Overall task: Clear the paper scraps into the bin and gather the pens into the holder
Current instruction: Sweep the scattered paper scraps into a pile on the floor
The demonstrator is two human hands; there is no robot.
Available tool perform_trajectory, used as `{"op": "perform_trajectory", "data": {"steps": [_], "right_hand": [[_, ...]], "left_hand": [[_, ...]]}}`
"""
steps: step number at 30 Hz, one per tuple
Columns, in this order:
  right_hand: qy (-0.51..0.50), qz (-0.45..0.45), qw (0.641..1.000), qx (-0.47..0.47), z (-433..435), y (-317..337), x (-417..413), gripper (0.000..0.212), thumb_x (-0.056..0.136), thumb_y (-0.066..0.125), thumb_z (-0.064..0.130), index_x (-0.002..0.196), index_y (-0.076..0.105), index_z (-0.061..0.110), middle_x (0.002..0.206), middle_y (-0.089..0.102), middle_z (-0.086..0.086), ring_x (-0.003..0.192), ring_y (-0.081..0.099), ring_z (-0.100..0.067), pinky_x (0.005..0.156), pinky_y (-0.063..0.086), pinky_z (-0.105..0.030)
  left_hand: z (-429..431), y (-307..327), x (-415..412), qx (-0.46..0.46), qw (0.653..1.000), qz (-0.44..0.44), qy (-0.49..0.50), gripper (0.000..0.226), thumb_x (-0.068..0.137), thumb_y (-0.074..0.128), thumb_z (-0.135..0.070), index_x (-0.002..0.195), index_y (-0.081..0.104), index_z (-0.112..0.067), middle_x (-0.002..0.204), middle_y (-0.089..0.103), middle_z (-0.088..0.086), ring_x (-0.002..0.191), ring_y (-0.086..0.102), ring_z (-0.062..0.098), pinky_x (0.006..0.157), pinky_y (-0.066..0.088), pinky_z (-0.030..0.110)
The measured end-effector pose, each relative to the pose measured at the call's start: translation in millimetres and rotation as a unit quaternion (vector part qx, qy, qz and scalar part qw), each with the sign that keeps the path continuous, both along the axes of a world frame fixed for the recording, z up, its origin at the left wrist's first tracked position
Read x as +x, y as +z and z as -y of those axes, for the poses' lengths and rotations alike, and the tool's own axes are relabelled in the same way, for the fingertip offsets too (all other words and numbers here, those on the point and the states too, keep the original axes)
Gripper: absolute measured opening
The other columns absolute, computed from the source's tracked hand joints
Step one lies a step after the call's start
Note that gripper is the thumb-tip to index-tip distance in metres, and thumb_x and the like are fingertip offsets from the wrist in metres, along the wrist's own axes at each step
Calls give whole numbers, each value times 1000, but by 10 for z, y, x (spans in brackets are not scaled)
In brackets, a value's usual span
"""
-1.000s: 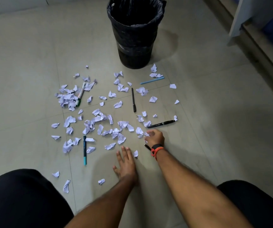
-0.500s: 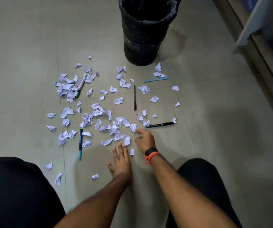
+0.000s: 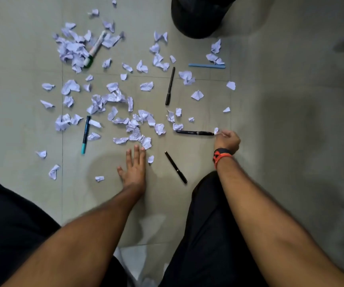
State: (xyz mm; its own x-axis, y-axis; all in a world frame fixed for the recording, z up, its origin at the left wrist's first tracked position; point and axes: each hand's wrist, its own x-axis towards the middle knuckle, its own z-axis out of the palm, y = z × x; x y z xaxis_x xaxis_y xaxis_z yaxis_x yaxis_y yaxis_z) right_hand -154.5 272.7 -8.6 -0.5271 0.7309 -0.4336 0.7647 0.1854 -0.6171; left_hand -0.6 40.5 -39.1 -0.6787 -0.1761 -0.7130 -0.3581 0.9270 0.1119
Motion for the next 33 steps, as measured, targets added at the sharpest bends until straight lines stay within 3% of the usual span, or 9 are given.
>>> {"op": "perform_trajectory", "data": {"steps": [5, 8, 11, 13, 16, 19, 22, 27, 33], "right_hand": [[87, 38, 995, 20, -89, -220, -212, 20, 75, 69, 7, 94, 73, 9, 98, 74, -11, 95, 68, -28, 79, 48, -25], [149, 6, 987, 59, 24, -267, -456, 17, 77, 62, 4, 90, 73, 8, 95, 74, -13, 93, 67, -31, 75, 46, -25], [259, -46, 963, 61, 297, -219, -662, 22, 78, 56, 1, 88, 73, 8, 89, 74, -9, 88, 67, -28, 66, 40, -19], [362, -56, 929, 52, 544, -173, -686, 23, 77, 57, 4, 91, 74, 10, 87, 74, -4, 83, 67, -25, 61, 43, -14], [546, -21, 836, 44, 756, -194, -645, 23, 71, 70, 15, 93, 74, 14, 89, 75, -6, 86, 67, -24, 74, 50, -27], [480, -57, 875, 17, 577, -183, -726, 19, 73, 74, 14, 92, 73, 11, 90, 74, -7, 80, 66, -19, 76, 49, -26], [355, -96, 927, 77, 185, -218, -957, 17, 77, 66, 8, 93, 72, 9, 92, 73, -13, 85, 68, -28, 80, 53, -34], [180, 64, 969, 156, -320, -242, -1230, 49, 76, 59, 8, 123, 52, 18, 127, 45, -20, 113, 49, -42, 93, 46, -40], [283, 92, 952, 71, -238, -288, -1362, 58, 80, 51, 3, 127, 49, 37, 121, 28, -7, 83, 58, -35, 89, 55, -39]], "left_hand": [[57, 110, -8, 27, 1000, 6, 3, 94, 90, 50, 7, 152, -13, -26, 157, -29, -8, 148, -19, 23, 109, 18, 68], [121, 155, -26, 40, 999, 11, -4, 125, 71, 80, -7, 152, -12, -26, 159, -24, -9, 149, -16, 22, 110, 23, 63], [172, 233, -156, 56, 996, -43, 49, 89, 74, 77, -12, 145, 25, -23, 158, 19, -1, 147, 16, 23, 97, 43, 46], [191, 321, -355, 32, 988, -120, 87, 58, 75, 74, -17, 125, 44, -20, 135, 45, 2, 132, 35, 27, 80, 49, 41], [251, 358, -695, -47, 980, -180, 70, 76, 65, 85, -31, 126, 43, -15, 134, 41, 6, 127, 36, 30, 86, 48, 41], [362, 302, -953, -72, 987, -128, 65, 127, 52, 91, -42, 150, 12, -23, 159, 7, 10, 143, 13, 41, 105, 38, 47], [466, 171, -1077, -30, 996, -55, 67, 145, 55, 92, -37, 150, -17, -37, 161, -19, 0, 144, 1, 49, 106, 37, 54], [474, 132, -1125, 16, 995, -31, 99, 145, 56, 92, -21, 147, -19, -43, 159, -24, -5, 142, -7, 52, 101, 41, 60], [448, 174, -1162, 36, 991, -36, 124, 139, 58, 89, -5, 150, -9, -41, 159, -24, -3, 143, -11, 51, 105, 34, 63]]}}
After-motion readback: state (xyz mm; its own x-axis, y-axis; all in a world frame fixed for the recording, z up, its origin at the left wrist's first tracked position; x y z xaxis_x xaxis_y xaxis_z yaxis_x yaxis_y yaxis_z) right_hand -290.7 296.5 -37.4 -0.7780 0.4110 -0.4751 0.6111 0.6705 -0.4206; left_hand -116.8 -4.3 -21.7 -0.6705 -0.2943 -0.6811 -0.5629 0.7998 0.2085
